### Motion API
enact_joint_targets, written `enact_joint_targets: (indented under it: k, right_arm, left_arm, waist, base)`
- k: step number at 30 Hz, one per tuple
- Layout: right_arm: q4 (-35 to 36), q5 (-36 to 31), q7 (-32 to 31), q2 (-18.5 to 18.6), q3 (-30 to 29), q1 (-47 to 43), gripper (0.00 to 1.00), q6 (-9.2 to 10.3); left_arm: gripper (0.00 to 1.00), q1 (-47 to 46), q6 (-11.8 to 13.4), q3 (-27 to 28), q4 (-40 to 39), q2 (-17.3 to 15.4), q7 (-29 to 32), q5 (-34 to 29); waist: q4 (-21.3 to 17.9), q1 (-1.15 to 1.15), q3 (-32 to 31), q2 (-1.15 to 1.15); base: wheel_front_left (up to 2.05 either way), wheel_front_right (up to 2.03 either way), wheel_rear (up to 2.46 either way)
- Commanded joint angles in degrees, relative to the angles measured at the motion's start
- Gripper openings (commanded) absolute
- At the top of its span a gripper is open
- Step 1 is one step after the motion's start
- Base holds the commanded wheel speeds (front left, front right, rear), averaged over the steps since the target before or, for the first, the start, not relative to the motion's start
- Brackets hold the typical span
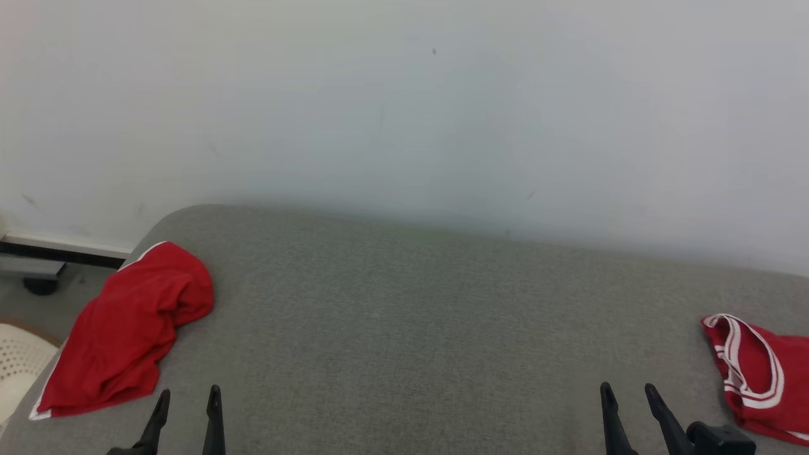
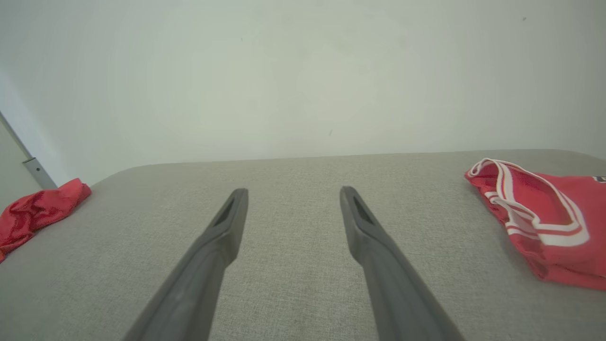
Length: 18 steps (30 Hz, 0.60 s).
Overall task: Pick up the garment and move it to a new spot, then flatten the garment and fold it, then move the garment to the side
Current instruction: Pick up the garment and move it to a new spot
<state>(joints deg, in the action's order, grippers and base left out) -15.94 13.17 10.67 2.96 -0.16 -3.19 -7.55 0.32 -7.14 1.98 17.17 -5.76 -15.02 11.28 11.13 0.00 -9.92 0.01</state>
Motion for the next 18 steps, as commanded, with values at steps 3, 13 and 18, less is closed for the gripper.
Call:
enact_joint_targets:
  k: [3,13,18]
  right_arm:
    - [-0.7,0.6,0.8,-0.1,0.7,0.5,1.00,0.11]
    - [-2.7,1.4,1.8,-0.1,5.4,6.2,1.00,0.12]
    - [-4.3,1.8,1.9,-0.1,8.0,8.9,1.00,0.12]
  left_arm:
    - [1.00,-0.8,-0.4,0.3,0.2,-1.0,-0.2,-0.4]
    - [1.00,0.5,-0.3,4.7,-2.5,-1.1,-0.2,0.6]
    - [1.00,1.7,-0.3,7.6,-3.8,-0.4,-0.2,0.6]
  waist:
    - [8.3,0.00,0.0,-0.01]
    - [14.3,0.00,3.7,-0.01]
    - [15.4,0.00,5.0,-0.01]
  base:
    - [0.00,0.00,0.00]
    - [0.00,0.00,0.00]
    - [0.00,0.00,0.00]
